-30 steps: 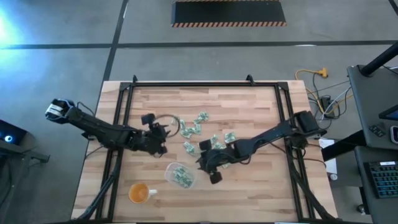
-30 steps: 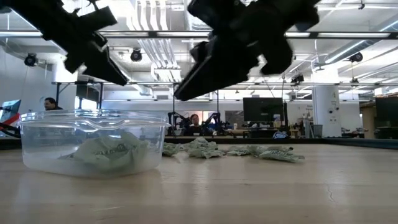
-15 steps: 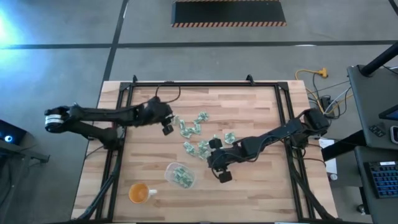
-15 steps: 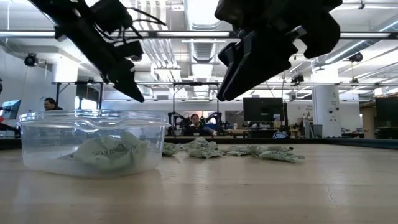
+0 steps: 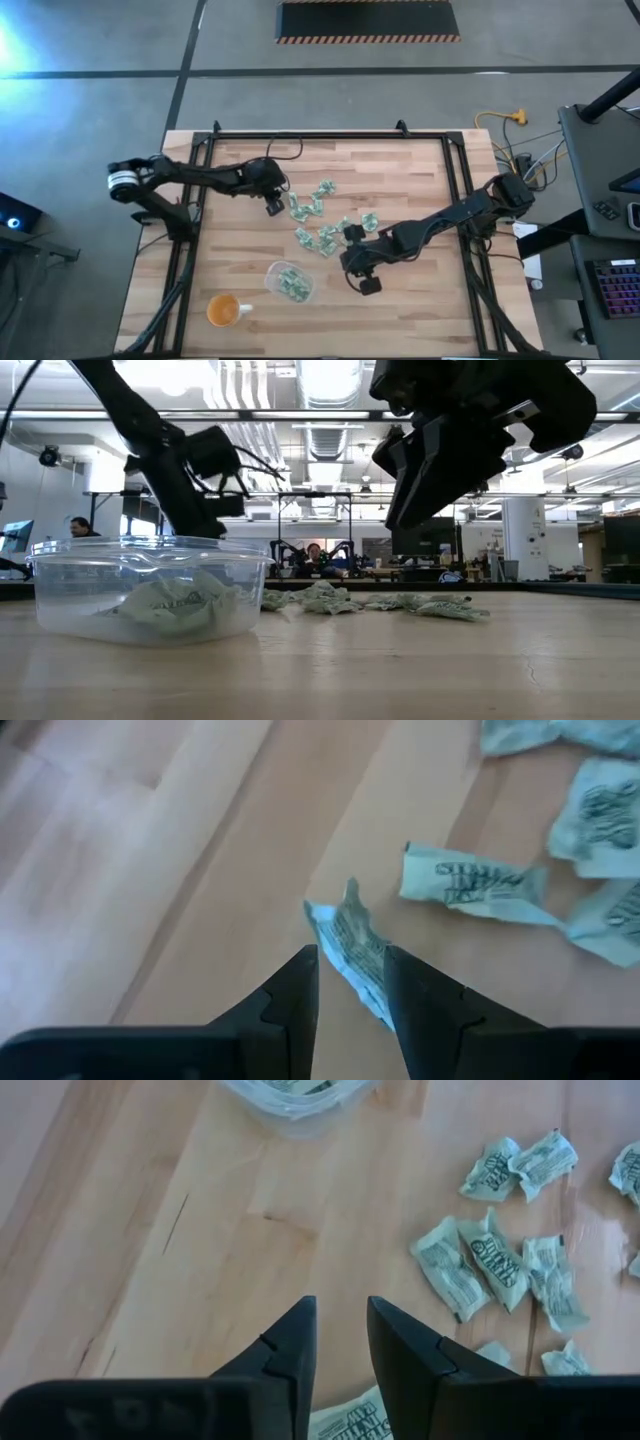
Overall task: Pick and place Stevia / Truvia into bins
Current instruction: Put the stevia packet into the transparent container
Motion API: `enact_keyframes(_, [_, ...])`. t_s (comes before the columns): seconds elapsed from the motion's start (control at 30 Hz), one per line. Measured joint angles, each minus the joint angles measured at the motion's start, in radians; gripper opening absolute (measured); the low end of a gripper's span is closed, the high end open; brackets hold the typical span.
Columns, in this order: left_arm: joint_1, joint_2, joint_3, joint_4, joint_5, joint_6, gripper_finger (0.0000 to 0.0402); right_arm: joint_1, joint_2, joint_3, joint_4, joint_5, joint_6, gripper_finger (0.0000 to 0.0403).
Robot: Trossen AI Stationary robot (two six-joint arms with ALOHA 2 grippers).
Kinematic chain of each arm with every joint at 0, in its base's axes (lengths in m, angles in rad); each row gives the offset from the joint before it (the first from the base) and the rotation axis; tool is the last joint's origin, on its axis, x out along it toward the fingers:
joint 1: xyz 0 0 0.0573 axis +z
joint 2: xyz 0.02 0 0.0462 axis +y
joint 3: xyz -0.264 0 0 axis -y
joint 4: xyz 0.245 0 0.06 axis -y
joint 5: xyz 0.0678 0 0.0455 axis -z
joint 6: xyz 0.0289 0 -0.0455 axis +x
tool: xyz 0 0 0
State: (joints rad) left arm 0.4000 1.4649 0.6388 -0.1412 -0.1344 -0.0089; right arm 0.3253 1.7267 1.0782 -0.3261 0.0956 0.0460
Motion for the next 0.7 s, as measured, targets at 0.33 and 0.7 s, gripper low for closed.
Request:
enact_keyframes(0.33, [0.002, 0.077, 0.002, 0.121, 0.071, 0.024, 0.0099, 0.000, 0.001, -0.006, 0.001, 0.001, 0.002, 0.0074])
enact_keyframes(0.7, [0.001, 0.085, -0.001, 0.096, 0.099, 0.050, 0.0048, 0.000, 0.002, -0.016, 0.000, 0.002, 0.004, 0.0068])
